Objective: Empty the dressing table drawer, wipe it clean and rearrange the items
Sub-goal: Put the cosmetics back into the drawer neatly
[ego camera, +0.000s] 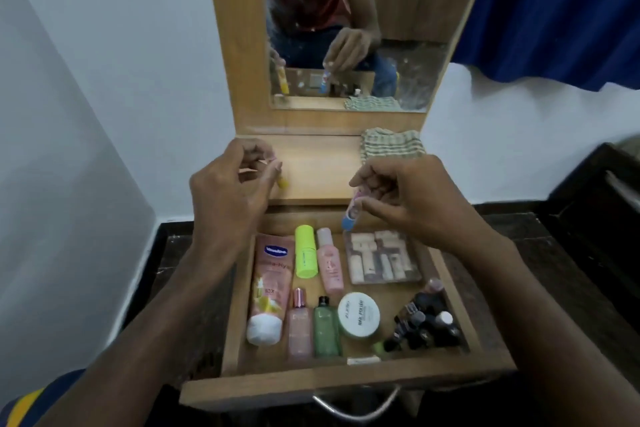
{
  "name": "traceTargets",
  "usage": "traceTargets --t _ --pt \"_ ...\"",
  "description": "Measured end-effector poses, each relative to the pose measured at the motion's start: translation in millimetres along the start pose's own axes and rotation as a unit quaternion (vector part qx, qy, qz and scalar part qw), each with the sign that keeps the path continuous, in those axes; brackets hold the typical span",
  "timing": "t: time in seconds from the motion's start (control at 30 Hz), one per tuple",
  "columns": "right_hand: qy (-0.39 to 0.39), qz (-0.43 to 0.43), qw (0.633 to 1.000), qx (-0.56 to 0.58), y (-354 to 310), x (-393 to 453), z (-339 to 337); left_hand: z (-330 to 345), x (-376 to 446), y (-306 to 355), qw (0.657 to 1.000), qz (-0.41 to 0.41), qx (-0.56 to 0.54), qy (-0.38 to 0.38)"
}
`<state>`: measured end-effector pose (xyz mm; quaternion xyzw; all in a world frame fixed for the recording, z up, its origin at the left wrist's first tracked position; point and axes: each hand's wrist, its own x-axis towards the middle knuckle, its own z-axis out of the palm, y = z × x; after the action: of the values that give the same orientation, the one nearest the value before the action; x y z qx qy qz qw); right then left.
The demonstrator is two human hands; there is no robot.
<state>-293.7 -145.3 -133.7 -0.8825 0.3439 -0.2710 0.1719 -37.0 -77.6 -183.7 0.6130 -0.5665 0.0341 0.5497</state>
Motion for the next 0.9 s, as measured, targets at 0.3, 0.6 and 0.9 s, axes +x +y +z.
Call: traceTargets --t 0.3,0.6,0.9 --pt "-0.095 0.077 0.989 -0.087 53 -80 -12 33 -36 31 0.986 0.114 -0.012 -0.125" --pt "-0.209 0.082 0.967 -0.124 66 -91 -10 49 -51 39 0.966 0.095 -0.022 -0.24" --pt "-0.013 0.09 0.993 -0.076 79 -90 -16 82 -74 59 0.93 0.029 -0.038 -0.364"
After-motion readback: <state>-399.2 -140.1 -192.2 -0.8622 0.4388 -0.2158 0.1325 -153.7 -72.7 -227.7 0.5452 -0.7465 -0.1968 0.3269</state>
